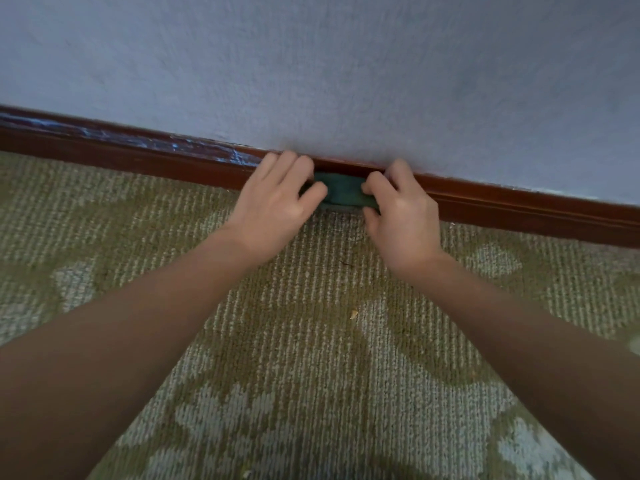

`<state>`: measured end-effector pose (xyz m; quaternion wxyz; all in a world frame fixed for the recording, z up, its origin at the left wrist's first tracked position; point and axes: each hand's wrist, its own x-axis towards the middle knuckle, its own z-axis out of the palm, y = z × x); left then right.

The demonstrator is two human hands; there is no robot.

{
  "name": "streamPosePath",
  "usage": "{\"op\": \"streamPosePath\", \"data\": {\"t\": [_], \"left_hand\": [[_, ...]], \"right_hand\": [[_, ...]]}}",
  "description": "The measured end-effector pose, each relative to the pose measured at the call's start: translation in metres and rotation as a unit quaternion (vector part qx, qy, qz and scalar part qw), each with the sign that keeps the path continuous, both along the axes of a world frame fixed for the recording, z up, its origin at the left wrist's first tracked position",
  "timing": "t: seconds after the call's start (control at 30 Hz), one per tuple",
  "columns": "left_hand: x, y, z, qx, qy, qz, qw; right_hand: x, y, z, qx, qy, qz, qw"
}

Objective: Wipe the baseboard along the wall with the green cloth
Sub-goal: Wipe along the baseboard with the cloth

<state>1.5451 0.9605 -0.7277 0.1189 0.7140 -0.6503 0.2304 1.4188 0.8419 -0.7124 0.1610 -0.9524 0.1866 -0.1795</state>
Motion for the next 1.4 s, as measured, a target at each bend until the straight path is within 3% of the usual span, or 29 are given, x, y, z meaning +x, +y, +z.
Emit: {"op": "streamPosePath", "data": {"t": [0.2,0.6,0.83,1.13,1.4], "left_hand": [[0.021,0.012,0.004,0.052,-0.069,-0.043,0.995],[0.024,0.021,0.008,0.047,0.02,0.028,0.998],[0.005,0.004,0.004,0.019,0.061,0.029,0.998],[0.026,0.022,-0.005,0.008,0.012,0.03,0.999],[0.02,0.02,-0.006,-0.04,0.014,0.04,0.998]], "right_hand": [[0.019,0.009,0.0,-0.043,0.051,0.055,0.996],[0.028,0.016,0.012,-0.025,0.007,0.019,0.999],[0.007,-0.003,0.014,-0.079,0.018,0.033,0.996],[0.026,0.019,-0.006,-0.087,-0.028,0.038,0.995],[0.025,0.006,-0.002,-0.123,-0.003,0.074,0.99]]}}
